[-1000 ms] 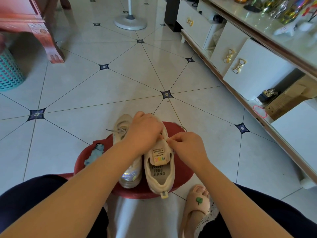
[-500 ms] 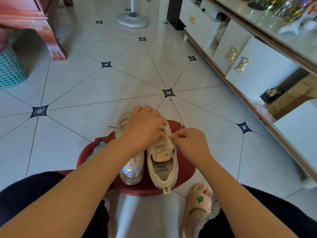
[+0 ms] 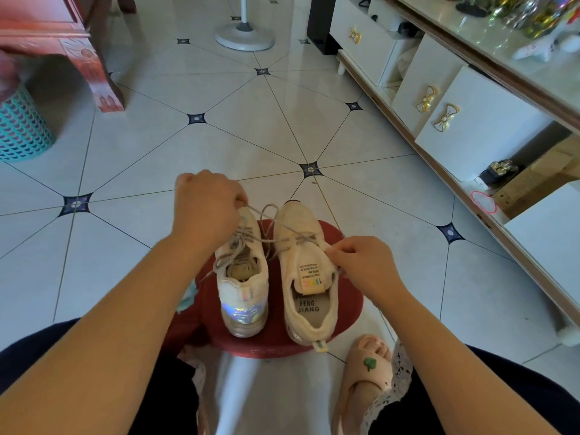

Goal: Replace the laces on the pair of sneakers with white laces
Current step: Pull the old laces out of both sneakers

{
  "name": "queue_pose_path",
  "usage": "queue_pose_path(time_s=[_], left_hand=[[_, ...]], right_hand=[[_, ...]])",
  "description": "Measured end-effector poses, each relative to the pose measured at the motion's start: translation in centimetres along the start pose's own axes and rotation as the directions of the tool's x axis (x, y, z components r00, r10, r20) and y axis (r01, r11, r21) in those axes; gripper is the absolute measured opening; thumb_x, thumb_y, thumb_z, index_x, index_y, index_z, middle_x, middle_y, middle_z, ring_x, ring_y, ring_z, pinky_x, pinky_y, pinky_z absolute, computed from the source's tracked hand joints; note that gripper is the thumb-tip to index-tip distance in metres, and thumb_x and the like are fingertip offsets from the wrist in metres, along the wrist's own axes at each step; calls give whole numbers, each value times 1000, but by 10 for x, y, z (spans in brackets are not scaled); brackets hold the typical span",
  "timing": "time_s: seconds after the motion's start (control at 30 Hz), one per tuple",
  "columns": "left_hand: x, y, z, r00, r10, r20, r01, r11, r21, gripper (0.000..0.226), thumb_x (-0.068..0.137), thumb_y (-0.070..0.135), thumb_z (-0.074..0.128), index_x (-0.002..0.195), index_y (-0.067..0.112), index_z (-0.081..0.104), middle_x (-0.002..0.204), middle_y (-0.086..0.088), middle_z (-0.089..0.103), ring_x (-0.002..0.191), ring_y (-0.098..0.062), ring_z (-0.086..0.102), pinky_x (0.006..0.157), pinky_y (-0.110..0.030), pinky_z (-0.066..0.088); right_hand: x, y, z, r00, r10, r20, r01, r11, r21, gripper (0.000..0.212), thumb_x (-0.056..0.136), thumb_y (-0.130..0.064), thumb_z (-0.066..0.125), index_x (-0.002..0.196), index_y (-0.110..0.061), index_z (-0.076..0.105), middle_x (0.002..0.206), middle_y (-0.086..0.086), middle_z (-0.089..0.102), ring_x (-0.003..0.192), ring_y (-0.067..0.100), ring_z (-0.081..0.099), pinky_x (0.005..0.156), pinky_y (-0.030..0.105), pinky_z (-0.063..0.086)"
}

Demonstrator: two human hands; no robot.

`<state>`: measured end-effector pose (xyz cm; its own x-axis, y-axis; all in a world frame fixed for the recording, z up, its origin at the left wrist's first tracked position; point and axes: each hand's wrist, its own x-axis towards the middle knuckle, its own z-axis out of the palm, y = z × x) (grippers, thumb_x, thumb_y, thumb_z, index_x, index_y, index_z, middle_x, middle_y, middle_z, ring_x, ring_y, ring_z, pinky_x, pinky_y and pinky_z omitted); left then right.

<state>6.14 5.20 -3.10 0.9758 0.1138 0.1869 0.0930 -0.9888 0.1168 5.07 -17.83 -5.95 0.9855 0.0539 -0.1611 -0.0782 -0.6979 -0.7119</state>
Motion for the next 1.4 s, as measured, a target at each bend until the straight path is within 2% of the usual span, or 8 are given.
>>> queue_pose_path(time_s=[0.27,0.47,0.57,0.7,0.9,1.0,1.23,1.4], left_hand=[[-17,60,30,907,410,97,-409,912,-34,25,82,44,55,102,29,62,107,9,61,107,-16,46,83,-32,13],[-13,57,27,931,356,76,-355,934,-25,14,83,16,52,84,26,62,77,8,55,90,-18,51,79,-31,14],[-7,37,14,986,169,-7,-169,985,24,21,82,11,51,84,26,66,80,4,59,91,-21,51,82,-32,17],[1,5,0,989,-100,-106,91,992,-88,23,85,9,51,86,23,69,86,0,65,90,-24,53,79,-34,22],[-14,51,19,944,314,105,-305,948,-89,33,82,42,58,112,29,60,116,6,59,112,-18,43,89,-33,16],[-16,62,28,900,427,87,-427,904,-20,24,81,41,58,100,26,59,103,7,61,103,-17,46,82,-31,14],[-8,54,15,957,281,74,-281,960,-4,15,82,20,55,88,27,66,77,6,56,91,-19,49,83,-32,17],[-9,21,2,989,71,-132,-78,996,-52,23,82,8,54,87,24,70,84,2,62,94,-21,50,78,-29,15]], right_hand=[[-4,-13,12,995,-100,25,101,993,-60,26,81,-25,59,72,-3,70,73,14,67,71,29,61,67,40,50],[-2,-12,11,999,17,42,-19,997,69,22,79,-21,65,58,-14,68,62,0,64,62,19,58,69,42,54],[1,-6,3,995,87,40,-91,991,100,21,78,-17,65,59,-9,69,61,8,63,60,20,54,68,46,53],[1,-3,1,995,92,43,-96,990,106,23,79,-20,66,56,-18,68,54,-9,63,62,16,60,70,44,56],[-2,-10,7,998,-8,56,7,1000,19,22,81,-22,63,72,-3,71,73,12,68,73,29,63,71,47,54],[-3,-14,9,998,-22,58,23,1000,-13,21,81,-24,62,72,-8,72,69,5,68,70,23,64,71,44,55],[0,-8,4,998,49,34,-50,999,17,18,78,-22,64,63,-15,72,62,-2,66,65,20,63,69,43,56],[0,-8,3,997,59,50,-63,995,73,18,78,-19,65,61,-14,71,58,-6,65,68,22,65,71,45,56]])
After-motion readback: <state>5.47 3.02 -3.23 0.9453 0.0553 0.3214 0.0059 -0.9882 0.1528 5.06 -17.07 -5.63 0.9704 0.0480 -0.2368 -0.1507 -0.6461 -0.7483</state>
